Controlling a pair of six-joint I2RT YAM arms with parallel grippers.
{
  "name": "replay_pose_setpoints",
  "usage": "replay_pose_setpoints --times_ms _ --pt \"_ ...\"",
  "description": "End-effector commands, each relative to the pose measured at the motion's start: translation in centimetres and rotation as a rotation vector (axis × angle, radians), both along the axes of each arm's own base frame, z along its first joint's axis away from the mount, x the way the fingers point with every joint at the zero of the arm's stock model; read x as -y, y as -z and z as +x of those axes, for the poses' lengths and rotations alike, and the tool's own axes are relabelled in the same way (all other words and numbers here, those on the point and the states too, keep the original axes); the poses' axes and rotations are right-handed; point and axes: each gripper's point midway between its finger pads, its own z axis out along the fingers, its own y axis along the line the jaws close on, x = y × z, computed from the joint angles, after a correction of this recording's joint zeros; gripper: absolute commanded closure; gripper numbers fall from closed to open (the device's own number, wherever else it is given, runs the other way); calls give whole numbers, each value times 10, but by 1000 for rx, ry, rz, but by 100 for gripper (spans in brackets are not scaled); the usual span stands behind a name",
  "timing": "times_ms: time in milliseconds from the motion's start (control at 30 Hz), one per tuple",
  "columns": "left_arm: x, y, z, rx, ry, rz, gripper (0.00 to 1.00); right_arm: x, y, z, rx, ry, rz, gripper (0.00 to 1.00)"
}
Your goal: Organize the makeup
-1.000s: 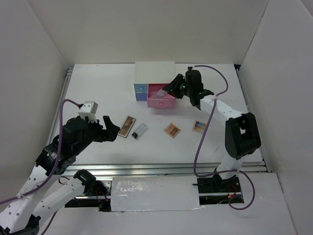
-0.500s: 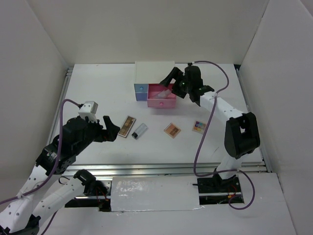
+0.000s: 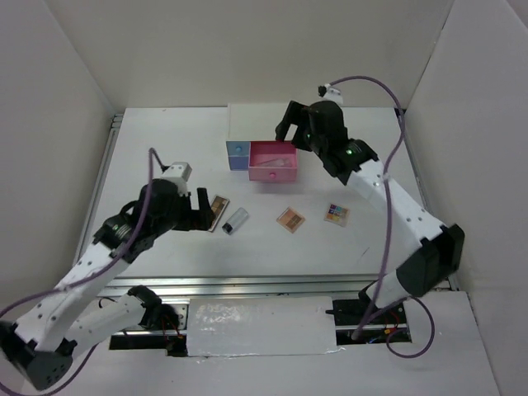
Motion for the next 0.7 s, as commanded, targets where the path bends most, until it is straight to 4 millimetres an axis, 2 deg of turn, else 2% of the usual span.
replay_pose_setpoints --times_ms 0,33,67,100,133,167,200,233,300,333,367,400,433,467,533,667 --pt "18 30 18 -143 8 74 1 21 -38 -51 108 -67 -26 0" --pt "25 35 22 -158 12 70 1 21 -24 -62 93 -104 -35 0" --pt "33 47 29 -195 22 81 1 20 -29 -70 114 -127 -17 0" --pt "39 49 36 -194 25 73 1 22 -45 -88 156 -168 17 0" --pt "43 53 41 -197 22 77 1 21 -36 -98 150 -202 18 0" --pt "47 63 50 -220 17 97 1 20 -40 -107 168 -228 35 0" --pt "50 68 56 -226 19 109 1 23 -54 -124 210 -261 62 0" --pt "54 72 64 -224 16 112 1 23 -48 -133 207 -285 69 0" --pt "60 91 80 -266 9 156 1 26 -62 -153 267 -322 104 0" --pt "68 93 89 -251 34 161 1 23 -54 -161 259 -356 111 0" --pt "70 111 94 -282 35 185 1 24 -54 -165 265 -362 116 0" --pt "73 116 98 -279 44 196 1 27 -57 -173 281 -368 122 0" --pt "77 122 105 -274 50 195 1 27 -50 -176 271 -380 115 0" --pt "79 139 105 -312 59 211 1 31 -50 -181 273 -379 114 0" --pt "82 157 108 -336 60 225 1 32 -44 -185 266 -388 108 0" --pt "87 178 105 -370 68 226 11 37 -51 -197 297 -396 116 0"
